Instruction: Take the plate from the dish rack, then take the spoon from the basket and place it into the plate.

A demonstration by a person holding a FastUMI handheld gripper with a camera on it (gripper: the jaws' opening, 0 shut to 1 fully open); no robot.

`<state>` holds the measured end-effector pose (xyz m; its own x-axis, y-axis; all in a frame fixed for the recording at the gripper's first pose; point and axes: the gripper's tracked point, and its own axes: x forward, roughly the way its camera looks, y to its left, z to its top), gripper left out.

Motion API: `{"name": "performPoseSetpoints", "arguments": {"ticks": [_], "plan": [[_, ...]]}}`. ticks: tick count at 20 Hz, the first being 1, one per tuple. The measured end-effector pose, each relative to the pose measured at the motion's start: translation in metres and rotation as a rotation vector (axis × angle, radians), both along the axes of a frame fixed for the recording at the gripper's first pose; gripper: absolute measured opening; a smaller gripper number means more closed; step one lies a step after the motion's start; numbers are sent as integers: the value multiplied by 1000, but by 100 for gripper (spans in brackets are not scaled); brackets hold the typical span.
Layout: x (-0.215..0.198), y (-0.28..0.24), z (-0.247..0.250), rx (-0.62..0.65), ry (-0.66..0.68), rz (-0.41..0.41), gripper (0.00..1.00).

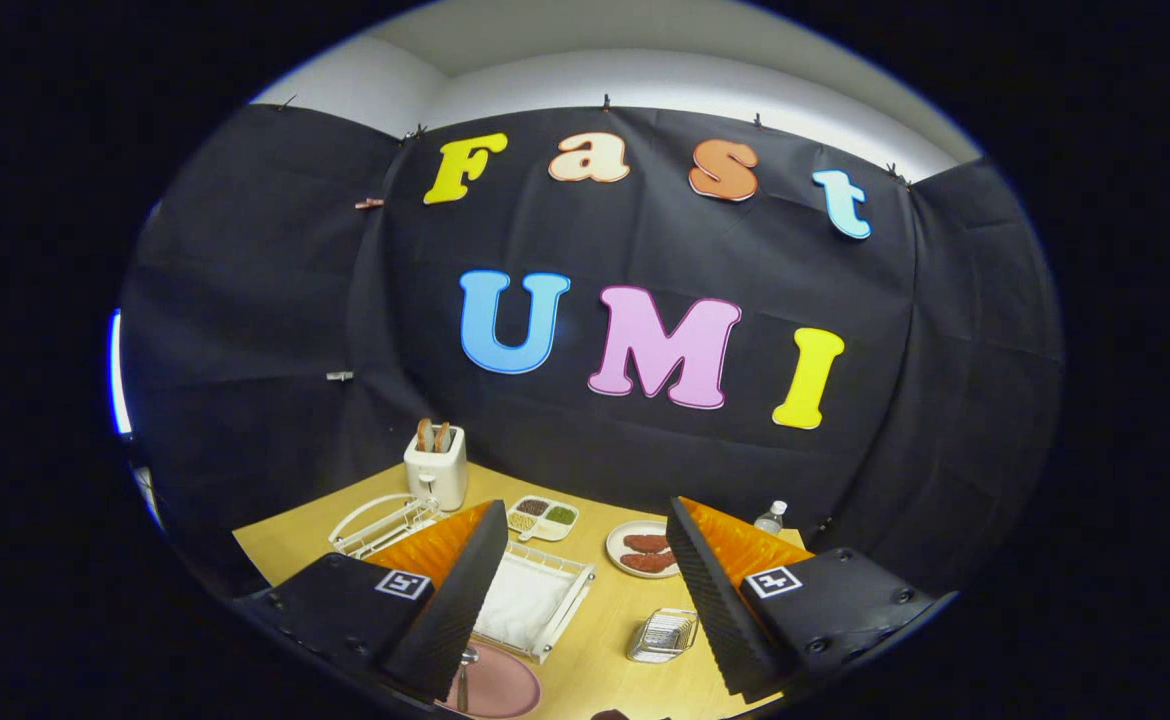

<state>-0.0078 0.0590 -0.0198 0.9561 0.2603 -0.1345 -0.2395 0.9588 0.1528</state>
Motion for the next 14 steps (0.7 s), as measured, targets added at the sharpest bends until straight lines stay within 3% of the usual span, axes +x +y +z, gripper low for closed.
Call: {"name": "performPoseSetpoints", "arguments": {"ticks": [4,14], "plan": [[-6,-11,4,-21,-57,-43,97],[-6,-6,-3,-31,-34,-35,97]]}}
